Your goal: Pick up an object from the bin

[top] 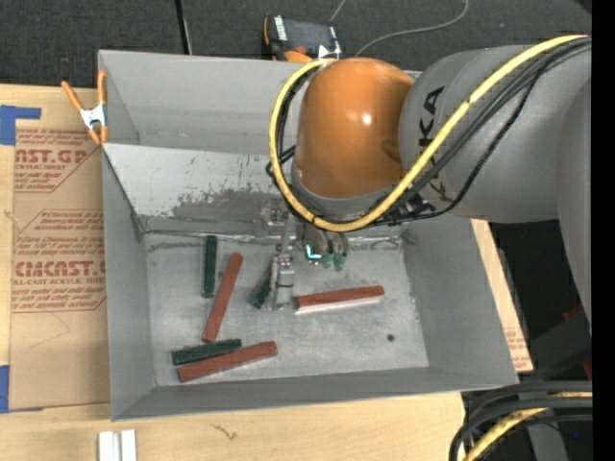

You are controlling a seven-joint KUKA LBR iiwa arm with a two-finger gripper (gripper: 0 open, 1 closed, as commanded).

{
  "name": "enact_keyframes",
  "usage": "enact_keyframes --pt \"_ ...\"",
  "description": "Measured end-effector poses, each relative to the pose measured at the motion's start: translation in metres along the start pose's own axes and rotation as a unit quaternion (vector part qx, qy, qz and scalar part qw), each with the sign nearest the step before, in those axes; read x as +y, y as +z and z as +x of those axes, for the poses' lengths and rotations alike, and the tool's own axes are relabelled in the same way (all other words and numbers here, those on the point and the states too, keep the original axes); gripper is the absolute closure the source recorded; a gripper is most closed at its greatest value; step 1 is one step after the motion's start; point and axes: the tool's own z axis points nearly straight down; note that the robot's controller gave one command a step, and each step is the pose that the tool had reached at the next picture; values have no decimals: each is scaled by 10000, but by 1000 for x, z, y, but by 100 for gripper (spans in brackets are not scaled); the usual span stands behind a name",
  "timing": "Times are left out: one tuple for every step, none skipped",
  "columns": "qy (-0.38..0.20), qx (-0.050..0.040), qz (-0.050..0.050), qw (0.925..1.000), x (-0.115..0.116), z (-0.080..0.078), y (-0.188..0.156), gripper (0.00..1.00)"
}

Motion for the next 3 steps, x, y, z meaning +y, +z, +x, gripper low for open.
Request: enact_keyframes --pt "-1391 -5 5 9903 -64 0 136 0" --pt "-1613 -47 1 9869 -69 -12 148 0" --pt "-1607 -74 2 9870 -69 -14 145 100"
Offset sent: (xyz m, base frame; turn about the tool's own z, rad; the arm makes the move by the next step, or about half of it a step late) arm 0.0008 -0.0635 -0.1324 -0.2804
